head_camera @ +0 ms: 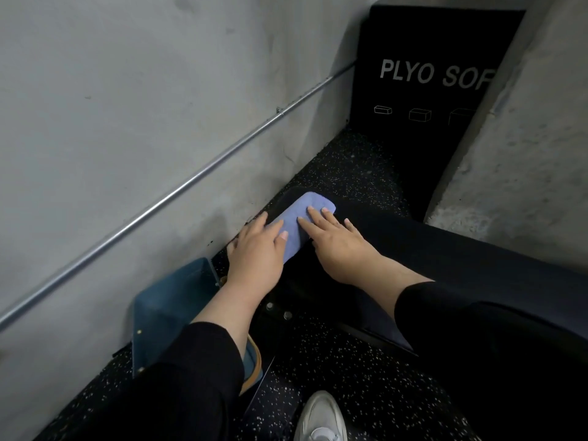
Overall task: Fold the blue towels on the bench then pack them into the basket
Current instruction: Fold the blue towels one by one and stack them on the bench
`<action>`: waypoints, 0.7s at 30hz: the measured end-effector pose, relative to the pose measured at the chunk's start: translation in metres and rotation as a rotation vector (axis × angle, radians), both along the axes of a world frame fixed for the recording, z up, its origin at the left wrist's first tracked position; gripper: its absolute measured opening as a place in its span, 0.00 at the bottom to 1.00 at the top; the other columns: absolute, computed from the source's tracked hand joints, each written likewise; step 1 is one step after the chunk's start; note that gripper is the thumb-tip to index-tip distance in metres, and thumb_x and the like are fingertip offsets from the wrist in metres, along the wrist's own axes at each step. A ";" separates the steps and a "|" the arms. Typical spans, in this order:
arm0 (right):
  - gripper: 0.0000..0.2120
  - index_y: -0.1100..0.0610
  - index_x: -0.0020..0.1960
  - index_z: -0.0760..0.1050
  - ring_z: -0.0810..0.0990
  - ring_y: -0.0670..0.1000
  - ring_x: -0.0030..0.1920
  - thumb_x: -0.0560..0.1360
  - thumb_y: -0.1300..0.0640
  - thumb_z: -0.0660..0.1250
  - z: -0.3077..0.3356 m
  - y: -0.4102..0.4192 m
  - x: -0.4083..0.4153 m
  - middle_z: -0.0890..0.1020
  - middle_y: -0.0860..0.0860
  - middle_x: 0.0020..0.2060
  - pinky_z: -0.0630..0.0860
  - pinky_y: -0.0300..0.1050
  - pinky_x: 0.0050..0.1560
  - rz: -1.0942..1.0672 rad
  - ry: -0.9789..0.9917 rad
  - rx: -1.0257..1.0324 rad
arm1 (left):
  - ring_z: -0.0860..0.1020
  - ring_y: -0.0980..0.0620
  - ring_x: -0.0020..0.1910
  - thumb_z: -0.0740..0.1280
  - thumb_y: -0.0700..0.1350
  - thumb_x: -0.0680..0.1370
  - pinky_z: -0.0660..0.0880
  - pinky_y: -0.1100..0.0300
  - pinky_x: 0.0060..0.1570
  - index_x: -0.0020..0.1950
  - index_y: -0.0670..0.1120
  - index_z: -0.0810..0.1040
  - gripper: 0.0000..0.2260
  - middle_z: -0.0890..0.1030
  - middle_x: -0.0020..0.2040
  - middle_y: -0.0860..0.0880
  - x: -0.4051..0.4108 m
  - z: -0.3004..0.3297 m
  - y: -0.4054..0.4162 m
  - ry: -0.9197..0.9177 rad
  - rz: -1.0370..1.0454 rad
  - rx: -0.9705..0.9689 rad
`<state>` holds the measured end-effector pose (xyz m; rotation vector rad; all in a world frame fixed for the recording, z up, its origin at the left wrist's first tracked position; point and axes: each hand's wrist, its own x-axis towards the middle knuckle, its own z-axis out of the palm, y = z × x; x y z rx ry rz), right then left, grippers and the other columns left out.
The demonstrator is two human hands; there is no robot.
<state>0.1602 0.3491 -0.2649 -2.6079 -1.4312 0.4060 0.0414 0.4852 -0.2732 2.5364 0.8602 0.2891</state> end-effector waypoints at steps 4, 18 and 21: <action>0.31 0.46 0.82 0.43 0.40 0.50 0.81 0.83 0.62 0.51 0.005 0.013 0.005 0.42 0.46 0.82 0.42 0.62 0.79 0.026 -0.002 -0.043 | 0.54 0.47 0.80 0.46 0.56 0.86 0.54 0.39 0.76 0.82 0.57 0.53 0.23 0.55 0.83 0.51 -0.008 -0.010 0.004 0.162 0.035 -0.017; 0.33 0.49 0.82 0.52 0.45 0.47 0.81 0.79 0.67 0.54 0.020 0.004 0.006 0.49 0.47 0.82 0.45 0.57 0.80 -0.126 0.058 0.218 | 0.53 0.47 0.81 0.46 0.58 0.85 0.51 0.39 0.77 0.82 0.54 0.56 0.25 0.56 0.83 0.49 -0.001 0.002 0.000 0.112 0.125 -0.050; 0.28 0.50 0.81 0.55 0.49 0.48 0.81 0.82 0.63 0.54 0.028 -0.034 0.003 0.53 0.48 0.81 0.49 0.55 0.80 -0.198 0.061 0.340 | 0.53 0.47 0.81 0.49 0.58 0.85 0.51 0.39 0.77 0.81 0.53 0.60 0.25 0.58 0.82 0.47 0.008 0.021 -0.012 0.035 0.126 0.023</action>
